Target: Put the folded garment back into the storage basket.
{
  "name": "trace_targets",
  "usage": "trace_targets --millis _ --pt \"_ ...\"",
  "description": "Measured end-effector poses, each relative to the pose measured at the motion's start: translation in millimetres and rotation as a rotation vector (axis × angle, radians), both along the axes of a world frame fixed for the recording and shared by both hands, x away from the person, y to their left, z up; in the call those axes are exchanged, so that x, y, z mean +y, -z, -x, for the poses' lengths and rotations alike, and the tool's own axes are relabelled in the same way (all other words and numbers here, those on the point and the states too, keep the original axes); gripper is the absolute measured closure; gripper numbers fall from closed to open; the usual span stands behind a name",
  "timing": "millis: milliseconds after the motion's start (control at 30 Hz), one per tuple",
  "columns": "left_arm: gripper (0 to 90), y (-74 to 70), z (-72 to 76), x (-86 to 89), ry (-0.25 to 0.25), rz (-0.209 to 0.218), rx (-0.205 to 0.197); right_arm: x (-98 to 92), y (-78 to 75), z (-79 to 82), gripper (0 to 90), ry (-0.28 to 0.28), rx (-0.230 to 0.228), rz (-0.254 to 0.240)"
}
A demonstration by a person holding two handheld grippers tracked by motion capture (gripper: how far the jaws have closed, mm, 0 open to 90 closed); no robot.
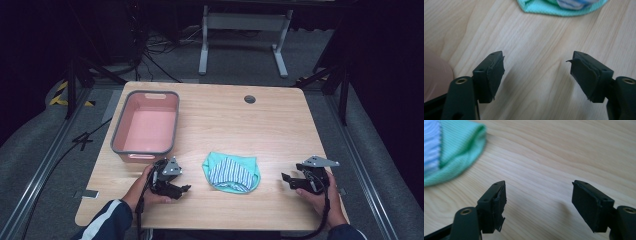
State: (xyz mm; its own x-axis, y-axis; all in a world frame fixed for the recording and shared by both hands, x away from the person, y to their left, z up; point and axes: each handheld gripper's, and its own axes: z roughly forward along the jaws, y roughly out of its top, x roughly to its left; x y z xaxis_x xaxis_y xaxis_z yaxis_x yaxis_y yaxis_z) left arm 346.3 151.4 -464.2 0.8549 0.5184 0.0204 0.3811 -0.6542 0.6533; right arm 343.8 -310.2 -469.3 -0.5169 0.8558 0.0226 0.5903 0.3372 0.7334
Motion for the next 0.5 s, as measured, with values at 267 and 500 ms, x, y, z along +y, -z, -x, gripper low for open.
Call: trace_targets --millis 267,500 --pt "44.9 -9.4 -13.8 -33.7 -0.089 -0.036 -0.05 54.9 -10.7 -4.9 32.5 -0.112 -0.01 0.004" --pt "43.0 -16.0 -28.7 -58.3 -0.079 0.012 -0.057 85.4 -9.3 -10.9 35.0 -0.168 0.008 0.008"
